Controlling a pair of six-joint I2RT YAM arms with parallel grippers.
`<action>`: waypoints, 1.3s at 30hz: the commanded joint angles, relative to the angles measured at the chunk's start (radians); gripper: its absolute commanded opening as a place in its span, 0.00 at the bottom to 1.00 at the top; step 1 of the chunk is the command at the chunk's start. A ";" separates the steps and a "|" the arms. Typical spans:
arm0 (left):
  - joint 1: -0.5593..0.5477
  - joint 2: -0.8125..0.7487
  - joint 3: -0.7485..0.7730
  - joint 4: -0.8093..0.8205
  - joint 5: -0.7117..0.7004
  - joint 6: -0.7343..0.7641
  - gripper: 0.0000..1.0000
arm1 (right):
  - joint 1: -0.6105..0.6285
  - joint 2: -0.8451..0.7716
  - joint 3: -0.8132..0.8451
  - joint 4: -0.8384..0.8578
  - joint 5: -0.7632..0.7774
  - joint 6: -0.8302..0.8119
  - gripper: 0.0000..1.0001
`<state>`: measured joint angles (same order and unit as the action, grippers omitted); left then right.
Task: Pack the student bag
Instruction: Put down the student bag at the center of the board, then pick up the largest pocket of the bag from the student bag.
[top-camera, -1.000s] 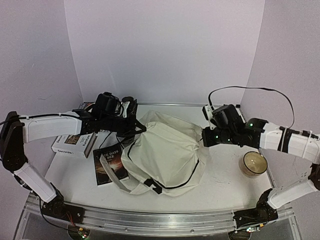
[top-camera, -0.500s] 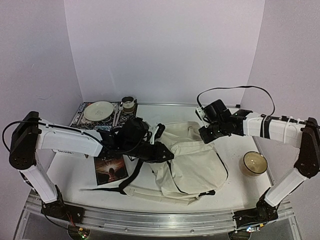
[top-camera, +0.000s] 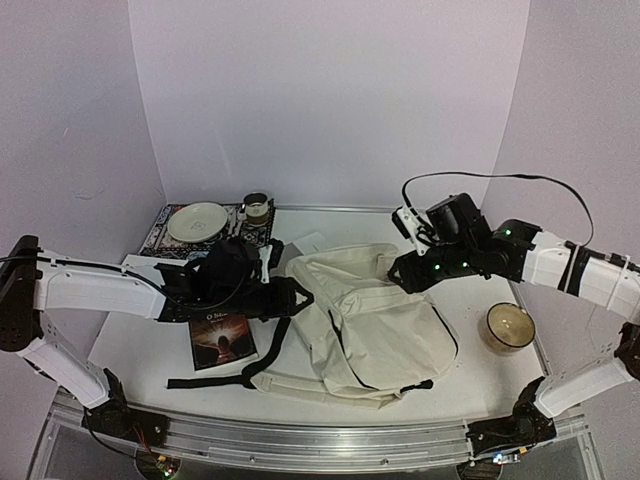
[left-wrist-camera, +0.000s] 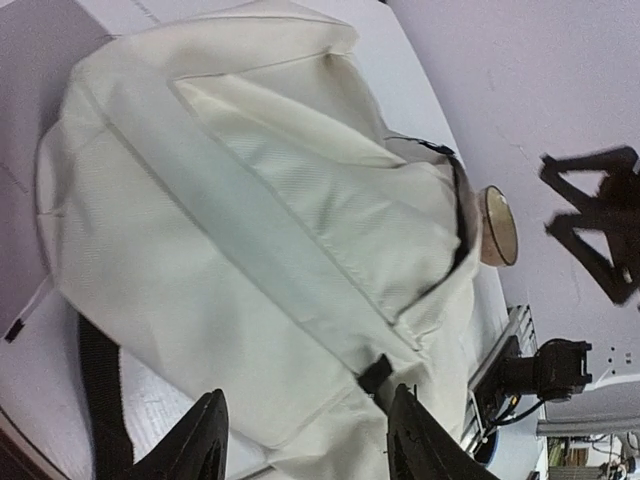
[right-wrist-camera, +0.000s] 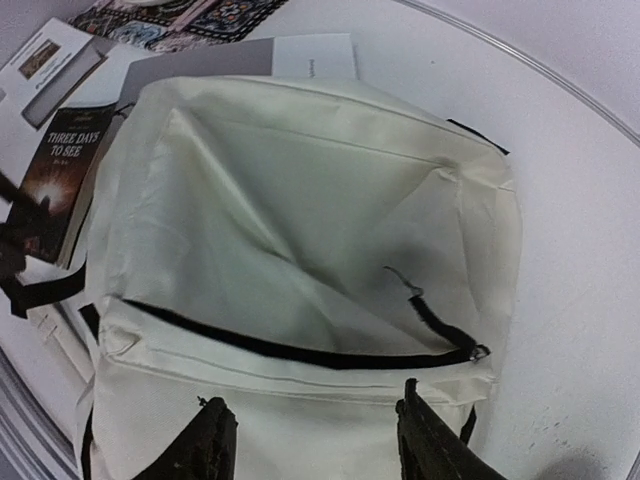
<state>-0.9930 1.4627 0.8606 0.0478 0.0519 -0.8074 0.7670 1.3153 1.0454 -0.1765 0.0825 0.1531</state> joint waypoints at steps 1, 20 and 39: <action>0.050 -0.037 -0.032 0.015 0.000 -0.019 0.56 | 0.139 0.007 -0.008 -0.052 -0.001 0.103 0.57; 0.100 0.037 -0.091 0.103 0.073 -0.053 0.58 | 0.345 0.376 0.297 -0.100 0.089 0.301 0.52; 0.099 0.049 -0.091 0.109 0.102 -0.053 0.58 | 0.345 0.565 0.390 -0.158 0.247 0.332 0.34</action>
<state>-0.8974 1.5116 0.7753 0.1169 0.1398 -0.8625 1.1155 1.8575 1.4071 -0.2601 0.2403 0.4826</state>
